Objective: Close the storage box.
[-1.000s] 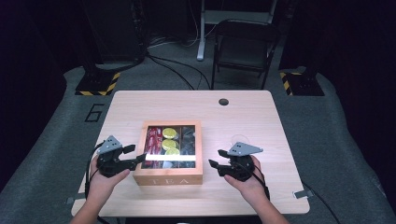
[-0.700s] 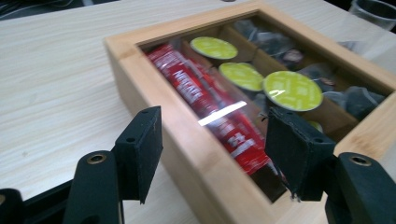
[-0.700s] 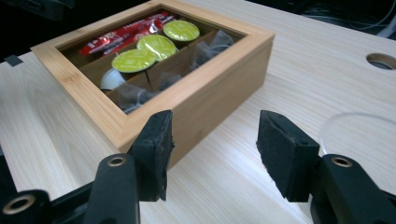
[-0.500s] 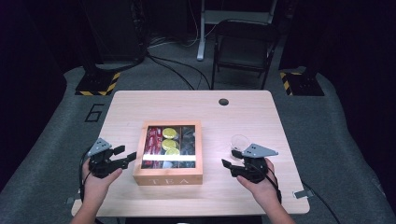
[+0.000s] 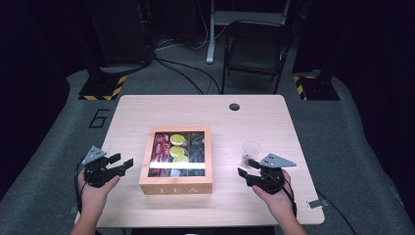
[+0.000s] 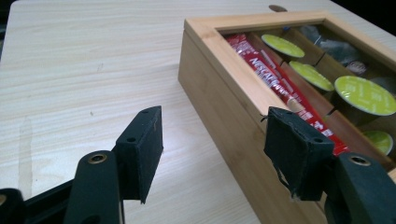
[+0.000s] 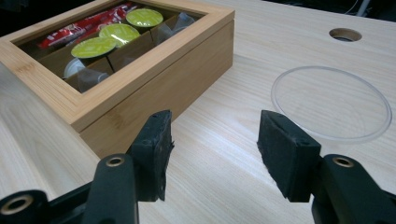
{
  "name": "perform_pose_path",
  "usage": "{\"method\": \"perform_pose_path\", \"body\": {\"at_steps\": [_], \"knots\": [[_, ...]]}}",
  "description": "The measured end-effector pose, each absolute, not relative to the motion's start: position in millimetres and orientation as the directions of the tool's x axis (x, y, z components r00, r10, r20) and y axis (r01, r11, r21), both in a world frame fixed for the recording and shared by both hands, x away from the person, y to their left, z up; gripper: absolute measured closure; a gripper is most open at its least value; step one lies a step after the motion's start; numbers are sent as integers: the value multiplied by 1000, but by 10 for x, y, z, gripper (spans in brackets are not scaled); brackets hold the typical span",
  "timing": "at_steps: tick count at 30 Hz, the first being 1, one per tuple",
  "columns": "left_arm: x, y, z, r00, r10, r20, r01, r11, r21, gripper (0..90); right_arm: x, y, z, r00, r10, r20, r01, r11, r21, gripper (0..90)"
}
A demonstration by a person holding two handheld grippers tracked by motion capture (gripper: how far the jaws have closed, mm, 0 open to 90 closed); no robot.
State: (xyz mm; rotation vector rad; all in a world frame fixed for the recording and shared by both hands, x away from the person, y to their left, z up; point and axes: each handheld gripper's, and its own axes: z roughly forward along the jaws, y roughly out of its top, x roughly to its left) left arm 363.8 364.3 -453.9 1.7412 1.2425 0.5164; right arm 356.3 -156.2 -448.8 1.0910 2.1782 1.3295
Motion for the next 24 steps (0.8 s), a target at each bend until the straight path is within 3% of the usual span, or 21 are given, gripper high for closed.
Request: {"method": "perform_pose_path", "body": {"at_steps": [24], "knots": [[3762,3676,-4829,384,909,-162,597,-111,794,388,3597,-1306,-4845,-684,729,30,464,403,789,449]]}}
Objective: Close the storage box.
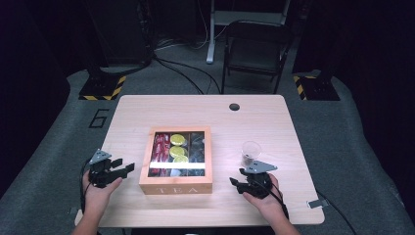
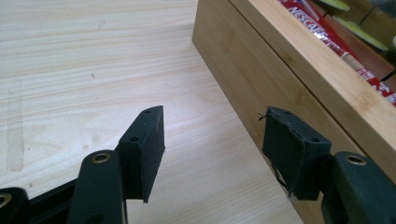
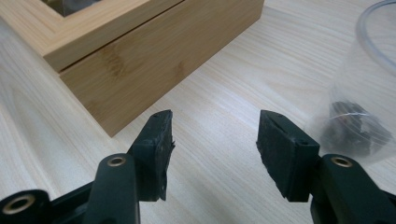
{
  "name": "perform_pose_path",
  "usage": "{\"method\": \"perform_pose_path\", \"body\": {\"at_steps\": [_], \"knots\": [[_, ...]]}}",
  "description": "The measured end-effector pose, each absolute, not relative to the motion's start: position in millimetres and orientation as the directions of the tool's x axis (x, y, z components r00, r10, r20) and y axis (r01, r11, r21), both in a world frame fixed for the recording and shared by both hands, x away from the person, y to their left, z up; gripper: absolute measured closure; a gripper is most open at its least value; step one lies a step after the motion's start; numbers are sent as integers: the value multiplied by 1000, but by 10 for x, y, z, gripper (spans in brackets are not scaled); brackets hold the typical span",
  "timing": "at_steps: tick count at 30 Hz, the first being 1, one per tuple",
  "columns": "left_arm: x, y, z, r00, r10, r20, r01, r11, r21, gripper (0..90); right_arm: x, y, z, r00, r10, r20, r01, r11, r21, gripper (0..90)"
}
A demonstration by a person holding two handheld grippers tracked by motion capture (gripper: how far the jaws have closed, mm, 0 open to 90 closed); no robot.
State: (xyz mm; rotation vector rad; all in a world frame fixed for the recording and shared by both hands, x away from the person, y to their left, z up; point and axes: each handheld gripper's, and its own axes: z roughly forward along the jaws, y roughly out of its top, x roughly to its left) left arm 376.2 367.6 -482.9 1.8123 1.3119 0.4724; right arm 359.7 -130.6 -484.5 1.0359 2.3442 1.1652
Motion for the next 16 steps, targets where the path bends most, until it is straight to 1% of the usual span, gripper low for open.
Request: {"method": "perform_pose_path", "body": {"at_steps": [7,11,15,16], "knots": [[3789,3637,-4851,395,908,-137,597,-141,789,388,3594,-1198,-4890,-727,686,-41,415,485,770,449],[3792,3631,-4845,406,904,-134,606,-157,780,388,3602,-1179,-4904,-739,672,-48,407,502,763,449],[3775,3612,-4821,408,904,-128,596,-157,787,390,3601,-1187,-4902,-740,670,-56,399,504,766,449],[3770,3608,-4810,410,905,-116,579,-160,800,390,3597,-1184,-4901,-734,677,-48,407,496,767,449]]}}
